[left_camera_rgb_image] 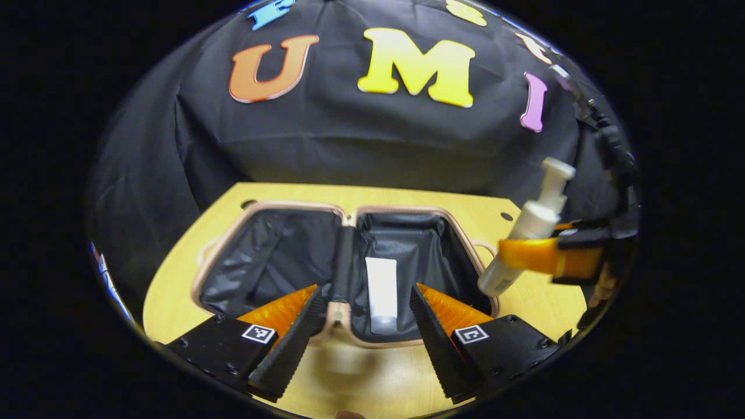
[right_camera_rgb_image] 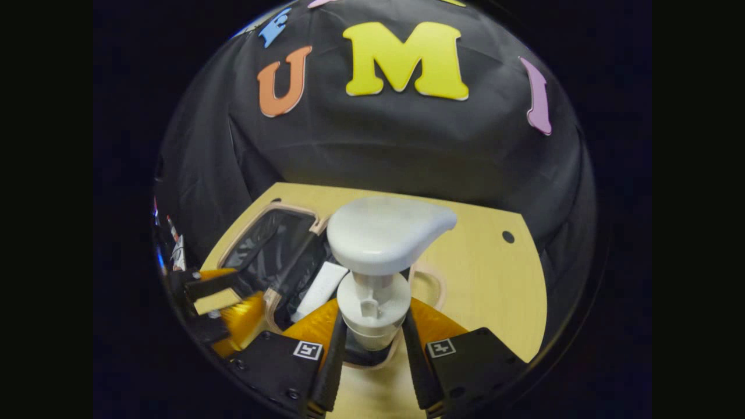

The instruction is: First open the suitcase, pack the skin care products into it, and then close the suitcase.

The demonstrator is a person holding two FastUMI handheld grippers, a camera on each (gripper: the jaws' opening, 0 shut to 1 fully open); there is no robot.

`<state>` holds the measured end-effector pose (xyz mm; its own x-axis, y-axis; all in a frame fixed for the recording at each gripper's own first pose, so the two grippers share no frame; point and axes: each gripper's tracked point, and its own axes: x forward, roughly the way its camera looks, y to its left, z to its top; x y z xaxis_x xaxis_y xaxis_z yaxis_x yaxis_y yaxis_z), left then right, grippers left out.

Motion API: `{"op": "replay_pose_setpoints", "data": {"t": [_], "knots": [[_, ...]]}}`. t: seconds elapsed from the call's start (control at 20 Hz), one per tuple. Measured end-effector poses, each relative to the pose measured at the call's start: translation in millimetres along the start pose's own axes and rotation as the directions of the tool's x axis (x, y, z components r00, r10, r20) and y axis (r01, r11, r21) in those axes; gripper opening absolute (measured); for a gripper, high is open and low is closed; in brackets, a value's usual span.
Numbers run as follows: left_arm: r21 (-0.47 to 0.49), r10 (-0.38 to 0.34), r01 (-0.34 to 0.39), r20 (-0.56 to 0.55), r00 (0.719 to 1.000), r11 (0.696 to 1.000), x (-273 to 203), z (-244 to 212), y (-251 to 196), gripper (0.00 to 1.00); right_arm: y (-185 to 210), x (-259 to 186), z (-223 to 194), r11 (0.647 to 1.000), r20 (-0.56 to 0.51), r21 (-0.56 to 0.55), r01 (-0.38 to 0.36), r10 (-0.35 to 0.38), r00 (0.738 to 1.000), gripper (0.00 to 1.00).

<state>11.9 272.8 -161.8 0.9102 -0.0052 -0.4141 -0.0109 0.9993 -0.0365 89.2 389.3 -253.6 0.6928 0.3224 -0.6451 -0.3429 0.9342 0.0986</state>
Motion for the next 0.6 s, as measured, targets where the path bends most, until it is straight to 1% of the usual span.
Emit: {"op": "replay_pose_setpoints", "data": {"t": [0.05,0.1,0.15,0.25,0.3,0.35,0.4,0.5,0.55,0.6], "knots": [[0.014,0.009,-0.01,0.052,0.999,1.0,-9.0,15.3,4.4,0.96,5.2,10.8,-6.7,1.0,-0.026,0.001,-0.007,0.008,1.0,0.48],[0.035,0.018,-0.021,0.098,0.995,0.999,-19.7,21.4,10.1,0.96,11.1,19.1,-14.0,1.0,-0.055,0.007,-0.02,0.02,0.998,0.48],[0.053,0.028,-0.035,0.127,0.992,0.998,-26.6,27.7,15.7,0.96,18.1,26.8,-20.6,0.999,-0.086,0.014,-0.041,0.042,0.995,0.48],[0.073,0.051,-0.065,0.182,0.982,0.995,-44.7,40.9,30.6,0.96,24.1,40.3,-34.1,0.999,-0.134,0.01,-0.042,0.043,0.99,0.48],[0.069,0.054,-0.07,0.211,0.976,0.995,-59.6,52.1,31.7,0.96,24.6,45.5,-41.9,1.0,-0.152,0.003,-0.031,0.031,0.988,0.48],[0.059,0.057,-0.073,0.241,0.969,0.996,-71.0,64.2,33.4,0.96,24.8,48.4,-48.0,1.0,-0.172,-0.006,-0.024,0.023,0.985,0.45],[0.052,0.058,-0.074,0.262,0.963,0.996,-78.2,71.7,37.6,0.96,26.8,52.4,-54.9,1.0,-0.192,-0.006,-0.021,0.019,0.981,0.48],[0.037,0.054,-0.066,0.267,0.962,0.997,-83.2,75.3,47.3,0.96,31.5,57.1,-68.8,1.0,-0.238,0.013,-0.021,0.023,0.971,0.48],[0.033,0.054,-0.066,0.278,0.959,0.997,-87.1,79.2,50.9,0.96,33.0,58.8,-63.9,1.0,-0.22,0.025,-0.017,0.022,0.975,0.48],[0.031,0.059,-0.071,0.296,0.954,0.997,-91.6,87.1,54.5,0.97,34.5,61.0,-62.6,1.0,-0.225,0.026,-0.014,0.02,0.974,0.48]]}}
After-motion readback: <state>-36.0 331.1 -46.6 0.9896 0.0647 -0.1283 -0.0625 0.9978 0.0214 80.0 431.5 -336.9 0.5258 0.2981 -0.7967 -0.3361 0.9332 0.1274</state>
